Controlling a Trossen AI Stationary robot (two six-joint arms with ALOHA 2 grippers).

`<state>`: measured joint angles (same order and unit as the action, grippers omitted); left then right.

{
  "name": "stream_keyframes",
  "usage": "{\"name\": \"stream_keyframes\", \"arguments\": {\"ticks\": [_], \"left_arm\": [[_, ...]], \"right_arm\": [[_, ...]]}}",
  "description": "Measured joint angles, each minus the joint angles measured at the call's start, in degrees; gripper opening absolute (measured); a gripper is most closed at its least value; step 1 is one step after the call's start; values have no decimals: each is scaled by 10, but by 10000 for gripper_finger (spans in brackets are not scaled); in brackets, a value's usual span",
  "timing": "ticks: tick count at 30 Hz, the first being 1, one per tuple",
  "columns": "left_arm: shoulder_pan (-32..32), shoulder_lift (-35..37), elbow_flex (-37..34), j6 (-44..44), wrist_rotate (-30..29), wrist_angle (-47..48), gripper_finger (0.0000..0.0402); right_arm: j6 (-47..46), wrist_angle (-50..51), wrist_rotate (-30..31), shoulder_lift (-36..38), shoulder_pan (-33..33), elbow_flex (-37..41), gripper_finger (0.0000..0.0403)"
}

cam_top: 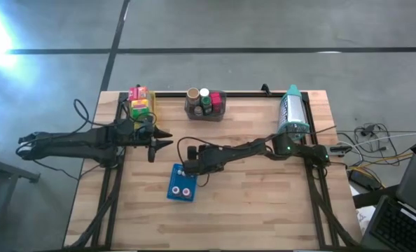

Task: Pick & Place Kitchen Items
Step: Put the red food coloring bottle into the blue bin

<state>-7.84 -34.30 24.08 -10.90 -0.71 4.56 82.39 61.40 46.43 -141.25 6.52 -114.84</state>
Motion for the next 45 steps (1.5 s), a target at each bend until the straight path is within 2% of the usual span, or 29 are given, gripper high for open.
{"name": "stream_keyframes", "arguments": {"ticks": [22,28,33,38,45], "left_arm": [[0,0,0,0,0,4,140],[0,0,0,0,0,16,140],[0,0,0,0,0,19,140],[0,0,0,5,0,19,140],[0,0,0,20,0,20,140]], "right_arm": [[-24,-6,0,0,0,1,223],[-29,-3,4,6,0,-1,236],[-76,17,34,19,0,-20,220],[-192,82,35,60,0,-29,199],[-514,179,12,145,1,-29,163]]}}
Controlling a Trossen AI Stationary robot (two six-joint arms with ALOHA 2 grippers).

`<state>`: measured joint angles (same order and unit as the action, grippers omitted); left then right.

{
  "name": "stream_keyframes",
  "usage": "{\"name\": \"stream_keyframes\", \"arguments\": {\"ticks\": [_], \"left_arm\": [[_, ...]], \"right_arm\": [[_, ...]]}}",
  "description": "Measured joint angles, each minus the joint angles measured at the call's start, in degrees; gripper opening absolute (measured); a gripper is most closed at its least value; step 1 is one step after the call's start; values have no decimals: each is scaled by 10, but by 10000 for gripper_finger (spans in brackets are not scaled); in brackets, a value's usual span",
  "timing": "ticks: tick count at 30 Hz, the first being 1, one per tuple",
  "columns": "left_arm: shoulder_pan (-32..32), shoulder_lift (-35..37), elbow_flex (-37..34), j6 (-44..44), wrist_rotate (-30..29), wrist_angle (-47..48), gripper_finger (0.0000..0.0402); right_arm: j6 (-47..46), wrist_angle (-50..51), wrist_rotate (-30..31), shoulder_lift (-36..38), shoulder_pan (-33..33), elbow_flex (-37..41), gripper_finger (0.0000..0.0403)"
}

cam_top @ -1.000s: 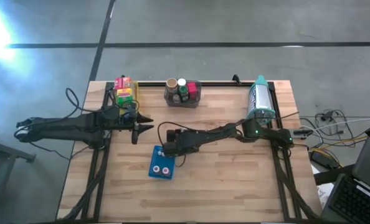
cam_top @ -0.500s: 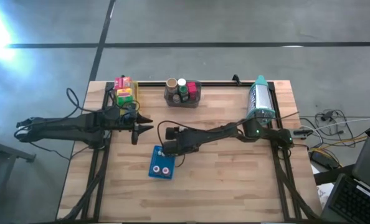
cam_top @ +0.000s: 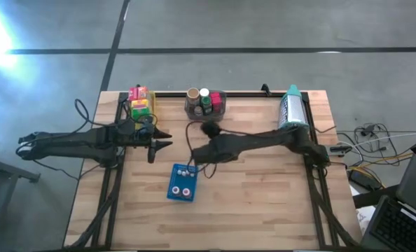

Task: Pick & Place Kitchen Items
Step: Put the red food coloring bottle into the blue bin

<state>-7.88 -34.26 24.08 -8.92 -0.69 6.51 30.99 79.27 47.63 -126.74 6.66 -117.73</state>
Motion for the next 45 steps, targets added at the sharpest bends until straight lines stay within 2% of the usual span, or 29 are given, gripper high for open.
{"name": "stream_keyframes", "arguments": {"ticks": [4,7,10,16,20,25,29,33,40,45], "left_arm": [[0,0,0,0,0,0,140],[0,0,0,5,0,0,140],[0,0,0,5,0,0,140],[0,0,0,5,0,0,140],[0,0,0,6,0,-1,140],[0,0,0,9,0,-5,140],[0,0,0,15,0,-4,140],[0,0,0,16,0,-4,140],[0,0,0,19,0,-4,140],[0,0,0,19,-6,-5,140]], "right_arm": [[-212,12,-37,54,1,1,135],[-320,14,-85,95,1,5,112],[-366,14,-119,133,4,21,86],[-405,-2,-124,211,20,103,33],[-411,-59,-126,261,21,181,11],[-402,-158,-195,325,21,300,8],[-366,-287,-238,385,15,405,8],[-333,-391,-291,443,-8,494,8],[-283,-519,-304,537,-57,629,8],[-242,-631,-342,608,-88,720,8]]}}
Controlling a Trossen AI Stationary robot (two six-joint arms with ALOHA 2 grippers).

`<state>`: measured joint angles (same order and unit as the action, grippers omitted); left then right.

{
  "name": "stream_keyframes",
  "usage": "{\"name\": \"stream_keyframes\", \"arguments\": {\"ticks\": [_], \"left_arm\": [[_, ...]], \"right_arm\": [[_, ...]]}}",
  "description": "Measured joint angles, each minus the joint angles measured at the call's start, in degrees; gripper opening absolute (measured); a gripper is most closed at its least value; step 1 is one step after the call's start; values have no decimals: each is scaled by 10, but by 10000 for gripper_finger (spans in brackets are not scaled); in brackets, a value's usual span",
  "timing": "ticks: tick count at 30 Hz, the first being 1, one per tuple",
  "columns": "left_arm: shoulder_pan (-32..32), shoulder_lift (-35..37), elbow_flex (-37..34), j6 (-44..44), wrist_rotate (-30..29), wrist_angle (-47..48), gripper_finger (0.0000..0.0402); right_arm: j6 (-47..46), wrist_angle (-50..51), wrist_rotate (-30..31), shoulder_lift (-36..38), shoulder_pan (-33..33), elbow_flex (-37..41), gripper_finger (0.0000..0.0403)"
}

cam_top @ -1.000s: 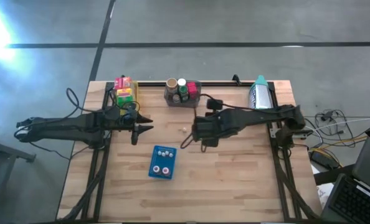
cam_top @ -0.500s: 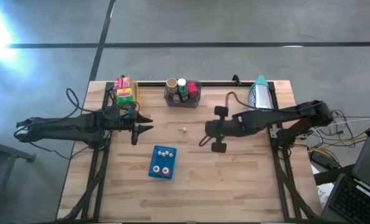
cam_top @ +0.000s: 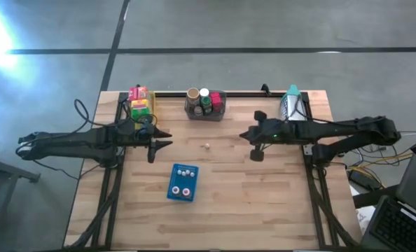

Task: Pick & Place Kitchen Items
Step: Put the red food coloring bottle into the blue bin

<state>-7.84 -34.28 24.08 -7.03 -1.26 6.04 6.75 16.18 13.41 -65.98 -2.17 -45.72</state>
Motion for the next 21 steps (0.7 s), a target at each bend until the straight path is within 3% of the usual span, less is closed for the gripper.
{"name": "stream_keyframes", "arguments": {"ticks": [5,11,21], "left_arm": [[0,0,0,-2,0,0,140],[0,0,0,3,0,0,140],[0,0,0,7,0,0,140]], "right_arm": [[32,-94,-71,67,-37,76,8],[44,-140,-163,126,-93,132,8],[57,-195,-214,146,-148,188,8]]}}
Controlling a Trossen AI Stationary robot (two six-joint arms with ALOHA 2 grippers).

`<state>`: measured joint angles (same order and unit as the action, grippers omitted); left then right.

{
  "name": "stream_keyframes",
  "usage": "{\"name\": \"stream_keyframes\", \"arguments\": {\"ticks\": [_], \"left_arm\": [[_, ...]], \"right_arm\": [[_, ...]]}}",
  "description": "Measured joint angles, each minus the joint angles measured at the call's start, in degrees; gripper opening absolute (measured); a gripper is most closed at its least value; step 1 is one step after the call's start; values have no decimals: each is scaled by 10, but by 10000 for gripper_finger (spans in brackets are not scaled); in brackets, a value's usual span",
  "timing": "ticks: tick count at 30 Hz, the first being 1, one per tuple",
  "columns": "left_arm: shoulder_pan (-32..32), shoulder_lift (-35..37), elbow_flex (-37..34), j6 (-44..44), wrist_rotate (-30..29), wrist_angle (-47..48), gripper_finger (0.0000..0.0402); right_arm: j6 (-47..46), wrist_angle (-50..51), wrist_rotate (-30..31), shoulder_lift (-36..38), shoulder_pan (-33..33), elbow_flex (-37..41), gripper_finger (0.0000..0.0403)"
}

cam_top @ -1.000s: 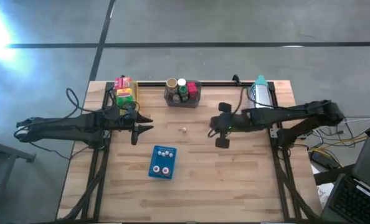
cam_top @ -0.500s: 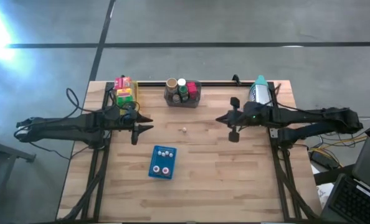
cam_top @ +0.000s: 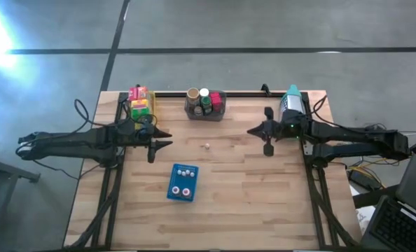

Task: Pick & Place Kitchen Items
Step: Put the red food coloring bottle into the blue bin

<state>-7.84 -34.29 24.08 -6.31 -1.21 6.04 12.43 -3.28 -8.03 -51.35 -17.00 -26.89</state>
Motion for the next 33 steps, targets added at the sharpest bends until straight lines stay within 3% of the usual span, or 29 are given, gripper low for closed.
{"name": "stream_keyframes", "arguments": {"ticks": [10,23,33], "left_arm": [[0,0,0,1,-3,0,140],[0,0,0,5,-3,0,140],[0,0,0,4,-4,0,140]], "right_arm": [[-6,-91,3,46,-2,87,8],[-46,-198,6,274,-2,255,8],[-31,-107,27,360,-2,264,8]]}}
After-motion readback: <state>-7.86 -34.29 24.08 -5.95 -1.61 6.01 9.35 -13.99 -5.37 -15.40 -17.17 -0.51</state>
